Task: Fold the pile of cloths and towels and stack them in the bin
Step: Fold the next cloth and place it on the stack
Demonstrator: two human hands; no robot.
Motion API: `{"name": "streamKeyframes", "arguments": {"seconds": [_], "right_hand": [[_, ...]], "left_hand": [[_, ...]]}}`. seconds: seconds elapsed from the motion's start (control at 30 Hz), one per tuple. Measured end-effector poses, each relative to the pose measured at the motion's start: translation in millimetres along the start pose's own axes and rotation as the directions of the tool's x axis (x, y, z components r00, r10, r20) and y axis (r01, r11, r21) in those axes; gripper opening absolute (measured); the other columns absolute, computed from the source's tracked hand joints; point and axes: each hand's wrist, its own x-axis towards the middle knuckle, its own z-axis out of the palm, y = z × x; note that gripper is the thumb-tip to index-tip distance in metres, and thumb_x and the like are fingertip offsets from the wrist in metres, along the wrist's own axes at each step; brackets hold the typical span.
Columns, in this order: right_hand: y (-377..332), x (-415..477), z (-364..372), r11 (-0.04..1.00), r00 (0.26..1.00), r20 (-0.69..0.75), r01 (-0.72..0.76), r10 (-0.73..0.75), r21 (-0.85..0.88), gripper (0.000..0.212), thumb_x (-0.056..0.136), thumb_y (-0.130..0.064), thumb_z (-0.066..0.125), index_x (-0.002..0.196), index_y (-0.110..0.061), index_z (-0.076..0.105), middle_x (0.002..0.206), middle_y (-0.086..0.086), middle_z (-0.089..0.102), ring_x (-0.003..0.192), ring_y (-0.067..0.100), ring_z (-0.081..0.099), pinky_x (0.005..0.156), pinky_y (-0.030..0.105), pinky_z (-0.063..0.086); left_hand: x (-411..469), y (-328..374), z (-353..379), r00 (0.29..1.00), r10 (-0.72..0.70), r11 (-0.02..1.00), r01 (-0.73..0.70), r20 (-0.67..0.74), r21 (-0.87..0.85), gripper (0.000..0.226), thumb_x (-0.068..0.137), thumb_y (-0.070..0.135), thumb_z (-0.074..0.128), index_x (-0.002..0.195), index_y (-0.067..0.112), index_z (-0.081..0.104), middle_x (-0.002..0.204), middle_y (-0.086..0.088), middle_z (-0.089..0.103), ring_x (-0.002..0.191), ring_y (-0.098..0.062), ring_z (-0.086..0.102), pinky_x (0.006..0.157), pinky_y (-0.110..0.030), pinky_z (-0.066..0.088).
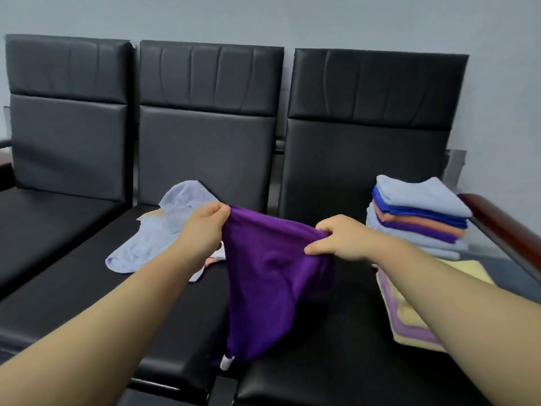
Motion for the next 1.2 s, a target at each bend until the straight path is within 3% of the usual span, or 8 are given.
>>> {"name": "streamKeyframes", "arguments": {"seconds": [0.17, 0.33, 0.5, 0.6, 0.7, 0.83, 1.03, 1.2], "right_hand": [[7.4, -21.2, -37.6, 0.988, 0.997, -0.034, -0.075, 0.071, -0.137, 0.032, 0.086, -0.043, 0.082, 0.073, -0.023, 0.061, 0.072, -0.006, 0.060, 0.070, 0.013, 0.057, 0.061, 0.028, 0.041], [15.7, -22.8, -64.9, 0.983, 0.988, -0.094, -0.133, 0.122, -0.128, 0.028, 0.085, -0.043, 0.083, 0.083, -0.020, 0.069, 0.084, -0.001, 0.069, 0.075, 0.016, 0.064, 0.063, 0.028, 0.048], [16.4, -20.6, -83.8, 0.980, 0.958, -0.208, -0.198, 0.198, 0.019, 0.018, 0.089, -0.031, 0.082, 0.085, -0.017, 0.071, 0.078, -0.002, 0.066, 0.071, 0.013, 0.060, 0.060, 0.025, 0.044], [17.6, -9.9, -87.3, 0.945, 0.899, -0.329, -0.216, 0.291, 0.244, 0.017, 0.088, -0.026, 0.082, 0.086, -0.012, 0.072, 0.072, 0.003, 0.064, 0.065, 0.018, 0.056, 0.059, 0.029, 0.041], [10.1, -3.7, -87.6, 0.765, 0.817, -0.419, -0.042, 0.396, 0.642, 0.013, 0.090, -0.012, 0.079, 0.083, -0.010, 0.068, 0.067, 0.006, 0.062, 0.049, 0.012, 0.054, 0.048, 0.023, 0.039], [5.0, -15.5, -85.6, 0.625, 0.797, -0.454, 0.127, 0.398, 0.770, 0.008, 0.096, -0.015, 0.074, 0.102, -0.010, 0.073, 0.057, -0.002, 0.053, 0.034, 0.001, 0.039, 0.033, 0.014, 0.029], [42.2, -51.9, -46.2, 0.797, 0.844, -0.461, 0.069, 0.274, 0.600, 0.006, 0.089, -0.017, 0.080, 0.087, -0.013, 0.077, 0.075, 0.001, 0.074, 0.075, 0.018, 0.065, 0.069, 0.030, 0.047], [80.0, -66.7, 16.5, 0.828, 0.919, -0.157, -0.240, 0.362, 0.507, 0.009, 0.083, -0.015, 0.081, 0.086, -0.008, 0.077, 0.082, 0.015, 0.075, 0.081, 0.026, 0.067, 0.075, 0.038, 0.048]], "left_hand": [[18.0, 18.9, -3.4, 0.995, 0.001, 0.987, 0.015, -0.099, 0.161, 0.023, 0.102, 0.026, 0.047, 0.082, 0.018, 0.055, 0.063, 0.004, 0.043, 0.058, -0.014, 0.041, 0.054, -0.030, 0.031], [43.0, 44.8, -17.0, 0.981, -0.066, 0.993, 0.084, -0.185, 0.087, 0.021, 0.100, 0.023, 0.046, 0.085, 0.017, 0.060, 0.077, -0.005, 0.049, 0.050, -0.017, 0.057, 0.048, -0.023, 0.024], [62.7, 58.7, -20.5, 0.971, -0.155, 0.979, 0.126, -0.183, -0.160, 0.014, 0.101, 0.004, 0.051, 0.094, 0.012, 0.058, 0.095, -0.011, 0.061, 0.069, -0.020, 0.072, 0.048, -0.024, 0.054], [72.6, 63.5, -19.5, 0.969, -0.226, 0.916, 0.177, -0.099, -0.361, 0.013, 0.103, 0.009, 0.049, 0.108, 0.009, 0.061, 0.105, -0.013, 0.064, 0.081, -0.027, 0.076, 0.070, -0.035, 0.062], [78.9, 71.6, -16.8, 0.982, -0.170, 0.869, 0.108, -0.087, -0.483, 0.024, 0.102, 0.015, 0.049, 0.119, 0.009, 0.065, 0.115, -0.012, 0.071, 0.100, -0.028, 0.074, 0.094, -0.039, 0.057], [68.3, 79.0, -20.5, 0.995, -0.045, 0.844, -0.009, -0.087, -0.536, 0.017, 0.104, 0.015, 0.048, 0.109, 0.010, 0.064, 0.102, -0.011, 0.070, 0.107, -0.029, 0.071, 0.093, -0.036, 0.056], [26.2, 36.5, -41.5, 0.997, -0.021, 0.986, 0.009, -0.068, -0.167, 0.020, 0.101, 0.022, 0.051, 0.090, 0.017, 0.067, 0.099, -0.006, 0.071, 0.103, -0.025, 0.068, 0.097, -0.040, 0.048], [-3.0, -22.1, -41.9, 0.991, -0.108, 0.966, 0.124, -0.083, 0.226, 0.041, 0.097, 0.013, 0.051, 0.058, 0.019, 0.061, 0.062, 0.011, 0.059, 0.079, -0.020, 0.056, 0.083, -0.043, 0.050]]}}
